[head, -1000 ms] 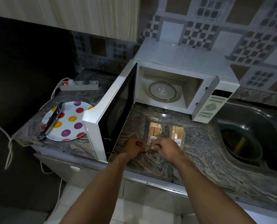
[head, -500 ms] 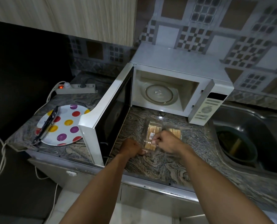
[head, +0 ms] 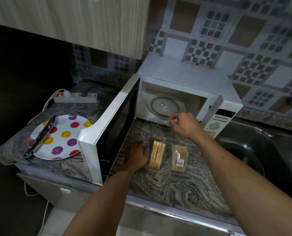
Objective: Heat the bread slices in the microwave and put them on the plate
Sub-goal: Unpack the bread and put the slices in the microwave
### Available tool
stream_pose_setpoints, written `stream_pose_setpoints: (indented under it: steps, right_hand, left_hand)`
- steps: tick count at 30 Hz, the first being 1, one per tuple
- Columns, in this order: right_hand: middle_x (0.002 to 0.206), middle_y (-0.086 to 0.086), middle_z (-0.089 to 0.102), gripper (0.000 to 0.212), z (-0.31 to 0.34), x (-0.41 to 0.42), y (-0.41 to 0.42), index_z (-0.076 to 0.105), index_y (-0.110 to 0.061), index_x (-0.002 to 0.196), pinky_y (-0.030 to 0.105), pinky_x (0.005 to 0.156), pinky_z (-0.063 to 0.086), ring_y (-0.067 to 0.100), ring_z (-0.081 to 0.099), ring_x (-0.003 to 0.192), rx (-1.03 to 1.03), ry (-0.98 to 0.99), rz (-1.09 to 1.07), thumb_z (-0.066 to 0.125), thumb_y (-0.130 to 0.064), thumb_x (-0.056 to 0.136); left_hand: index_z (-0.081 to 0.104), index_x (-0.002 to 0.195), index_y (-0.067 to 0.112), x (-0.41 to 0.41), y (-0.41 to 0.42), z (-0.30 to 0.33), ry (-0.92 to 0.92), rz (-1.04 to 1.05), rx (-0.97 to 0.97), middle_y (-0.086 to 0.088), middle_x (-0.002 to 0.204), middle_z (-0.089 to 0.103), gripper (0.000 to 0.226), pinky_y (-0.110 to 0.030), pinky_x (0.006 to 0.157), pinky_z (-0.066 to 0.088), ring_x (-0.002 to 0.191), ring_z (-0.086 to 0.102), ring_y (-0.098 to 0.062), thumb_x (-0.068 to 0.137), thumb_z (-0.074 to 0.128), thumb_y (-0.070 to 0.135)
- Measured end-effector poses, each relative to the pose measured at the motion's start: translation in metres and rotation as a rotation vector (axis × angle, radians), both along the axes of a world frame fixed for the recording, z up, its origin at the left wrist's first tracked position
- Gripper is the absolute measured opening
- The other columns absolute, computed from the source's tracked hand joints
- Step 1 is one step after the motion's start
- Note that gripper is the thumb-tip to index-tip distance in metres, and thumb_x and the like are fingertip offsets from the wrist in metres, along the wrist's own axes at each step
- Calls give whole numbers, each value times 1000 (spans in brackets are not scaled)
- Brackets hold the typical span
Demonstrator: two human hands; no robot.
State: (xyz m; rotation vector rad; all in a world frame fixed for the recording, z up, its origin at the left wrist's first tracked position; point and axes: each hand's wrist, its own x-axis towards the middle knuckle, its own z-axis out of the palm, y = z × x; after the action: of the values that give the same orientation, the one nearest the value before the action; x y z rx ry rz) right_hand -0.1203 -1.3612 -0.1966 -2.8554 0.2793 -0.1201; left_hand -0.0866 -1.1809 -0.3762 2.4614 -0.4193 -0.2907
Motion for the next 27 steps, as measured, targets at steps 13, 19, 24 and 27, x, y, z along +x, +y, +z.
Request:
stream_pose_setpoints:
  steps: [13,19,24,27]
  right_hand:
    - [120,16,65,53,-83,10,44,59,-15,128,40,84,53,36,62,111,130,191,-217,51,-56,96]
    - [117,12,69,38,-101,23,64,69,-15,109,35,86,49,32,65,108,-19,404,-237,52,-45,93]
    - [110,10,69,18,-92,30,60,67,-16,94,33,79,49,29,63,95,40,429,-245,55,-29,97]
    - [101,9,69,17,-77,33,53,70,-10,97,32,73,51,24,63,85,105,375,-276,64,-25,93]
  left_hand:
    - [55,138,33,2,-6,-44,-236,-80,57,1,160,30,67,-44,121,8,149,20,-17,84,22,53]
    - [60,131,38,3,-7,-48,-218,-58,14,-2,156,38,54,-46,121,11,147,27,-20,86,33,50]
    - [60,133,32,7,-10,-49,-214,-63,47,0,157,36,51,-47,119,14,147,26,-18,89,36,44]
    - [60,134,28,6,-9,-47,-209,-49,6,3,157,37,56,-44,120,13,147,25,-16,90,30,44]
